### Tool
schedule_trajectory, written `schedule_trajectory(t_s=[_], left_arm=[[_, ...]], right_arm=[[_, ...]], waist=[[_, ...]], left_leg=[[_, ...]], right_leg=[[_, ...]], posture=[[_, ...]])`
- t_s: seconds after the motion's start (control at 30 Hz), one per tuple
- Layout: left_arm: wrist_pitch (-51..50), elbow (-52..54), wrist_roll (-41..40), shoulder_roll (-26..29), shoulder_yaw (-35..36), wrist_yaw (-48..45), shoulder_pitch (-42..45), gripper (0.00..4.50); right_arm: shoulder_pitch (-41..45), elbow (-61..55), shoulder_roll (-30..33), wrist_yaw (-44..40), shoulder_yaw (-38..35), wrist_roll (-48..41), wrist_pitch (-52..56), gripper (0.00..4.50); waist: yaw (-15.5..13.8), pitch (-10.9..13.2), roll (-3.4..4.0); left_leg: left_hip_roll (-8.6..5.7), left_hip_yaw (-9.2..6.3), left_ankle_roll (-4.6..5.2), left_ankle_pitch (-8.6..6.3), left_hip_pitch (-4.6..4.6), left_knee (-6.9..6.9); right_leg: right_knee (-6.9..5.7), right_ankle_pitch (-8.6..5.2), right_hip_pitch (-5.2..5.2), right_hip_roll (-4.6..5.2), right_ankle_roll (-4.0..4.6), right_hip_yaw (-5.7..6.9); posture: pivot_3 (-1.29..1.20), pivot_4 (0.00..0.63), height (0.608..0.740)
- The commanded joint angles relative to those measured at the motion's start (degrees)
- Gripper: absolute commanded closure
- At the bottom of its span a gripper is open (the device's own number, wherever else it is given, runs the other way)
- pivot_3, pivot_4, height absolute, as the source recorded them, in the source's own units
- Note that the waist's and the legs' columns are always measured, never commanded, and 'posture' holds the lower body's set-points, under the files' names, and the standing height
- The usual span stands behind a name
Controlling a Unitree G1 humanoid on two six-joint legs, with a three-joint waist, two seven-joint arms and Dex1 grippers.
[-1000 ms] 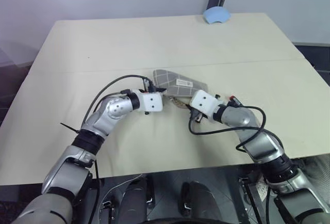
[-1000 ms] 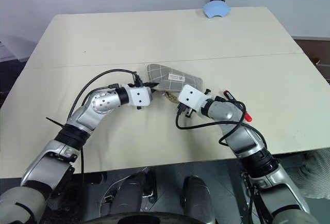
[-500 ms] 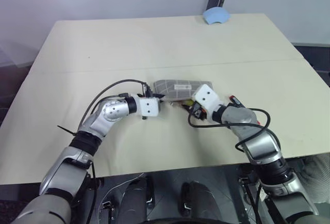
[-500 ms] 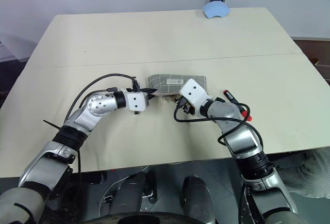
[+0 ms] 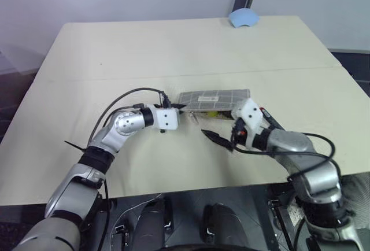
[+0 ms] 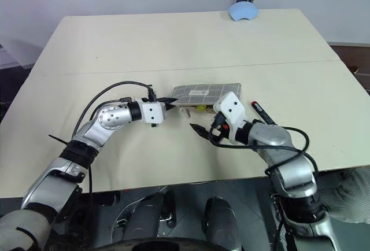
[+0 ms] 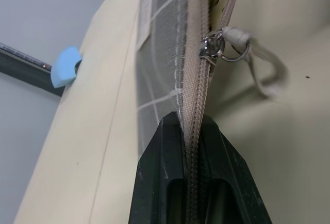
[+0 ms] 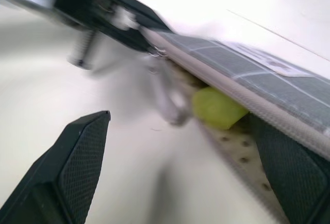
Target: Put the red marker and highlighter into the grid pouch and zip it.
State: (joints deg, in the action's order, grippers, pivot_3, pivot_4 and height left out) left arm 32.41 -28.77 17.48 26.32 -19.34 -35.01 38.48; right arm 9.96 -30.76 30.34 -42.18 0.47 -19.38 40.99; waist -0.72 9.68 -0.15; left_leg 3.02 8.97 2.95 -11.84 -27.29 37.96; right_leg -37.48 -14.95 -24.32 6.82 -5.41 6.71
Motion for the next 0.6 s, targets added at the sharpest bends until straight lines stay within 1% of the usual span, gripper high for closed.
schedule_trajectory(t_s=[0.03, 0.1, 0.2, 0.3, 0.4, 0.5, 0.57, 0.6], left_arm=[[0.48, 1.02, 0.25, 1.33, 1.67, 1.33, 0.72, 4.50], [0.32, 0.96, 0.28, 1.60, 1.90, 1.51, 0.65, 4.50], [0.11, 1.05, 0.68, 2.07, 2.15, 1.71, 0.64, 4.50], [-0.01, 0.60, 0.94, 2.85, 2.06, 1.94, 1.25, 4.50], [0.18, -0.55, 1.16, 3.40, 1.92, 2.34, 1.99, 4.50], [0.53, -1.31, 1.71, 3.95, 1.98, 2.83, 2.38, 4.50], [0.63, -1.37, 2.10, 4.31, 2.05, 3.14, 2.25, 4.50], [0.60, -1.15, 2.46, 4.55, 2.09, 3.52, 2.11, 4.50]], right_arm=[[-2.77, -4.26, 1.05, 1.52, -4.95, -3.04, 1.87, 0.06], [-5.55, -6.43, 1.65, 1.53, -6.00, -4.34, 1.45, 0.06], [-10.21, -9.67, 2.05, 0.69, -7.68, -5.46, -2.19, 0.06], [-14.60, -12.68, 0.40, 0.10, -12.25, -11.04, -3.80, 0.06], [-16.31, -14.88, -0.13, 0.57, -15.34, -15.92, -4.04, 0.06], [-16.94, -14.67, -1.81, 4.07, -17.23, -16.11, -5.83, 0.06], [-18.06, -12.88, -2.84, 8.01, -18.02, -9.65, -10.89, 0.06], [-19.08, -12.31, -4.00, 10.02, -18.89, -7.88, -12.66, 0.06]], waist=[[0.05, 0.00, 0.00], [0.03, 0.00, 0.00], [0.04, 0.00, -0.01], [0.01, 0.00, 0.00], [-0.01, 0.00, -0.01], [-0.01, -0.01, -0.01], [-0.04, -0.01, -0.01], [-0.05, -0.01, -0.01]], left_leg=[[0.00, 0.00, 0.00, 0.00, 0.00, 0.01], [0.00, 0.00, 0.00, 0.00, 0.00, 0.01], [0.01, -0.02, 0.00, -0.01, 0.00, 0.01], [0.01, -0.02, 0.01, -0.01, 0.00, 0.02], [0.01, -0.04, 0.00, -0.01, 0.00, 0.03], [0.01, -0.05, 0.00, -0.02, 0.00, 0.05], [0.01, -0.05, 0.00, -0.03, 0.00, 0.05], [0.01, -0.05, 0.00, -0.03, 0.00, 0.05]], right_leg=[[0.00, 0.00, 0.01, 0.00, 0.00, 0.00], [0.00, 0.00, 0.00, 0.00, 0.00, 0.00], [0.01, 0.00, 0.01, 0.00, 0.01, 0.00], [0.03, 0.00, 0.00, 0.00, 0.01, 0.00], [0.03, 0.00, 0.03, 0.00, 0.01, 0.00], [0.06, -0.01, 0.04, 0.00, 0.03, 0.00], [0.09, -0.02, 0.03, 0.00, 0.04, 0.00], [0.10, -0.02, 0.03, 0.00, 0.04, 0.00]], posture=[[0.00, 0.150, 0.740], [0.00, 0.150, 0.740], [0.00, 0.150, 0.740], [0.00, 0.150, 0.740], [0.00, 0.150, 0.740], [0.00, 0.150, 0.740], [0.00, 0.150, 0.740], [0.00, 0.150, 0.740]])
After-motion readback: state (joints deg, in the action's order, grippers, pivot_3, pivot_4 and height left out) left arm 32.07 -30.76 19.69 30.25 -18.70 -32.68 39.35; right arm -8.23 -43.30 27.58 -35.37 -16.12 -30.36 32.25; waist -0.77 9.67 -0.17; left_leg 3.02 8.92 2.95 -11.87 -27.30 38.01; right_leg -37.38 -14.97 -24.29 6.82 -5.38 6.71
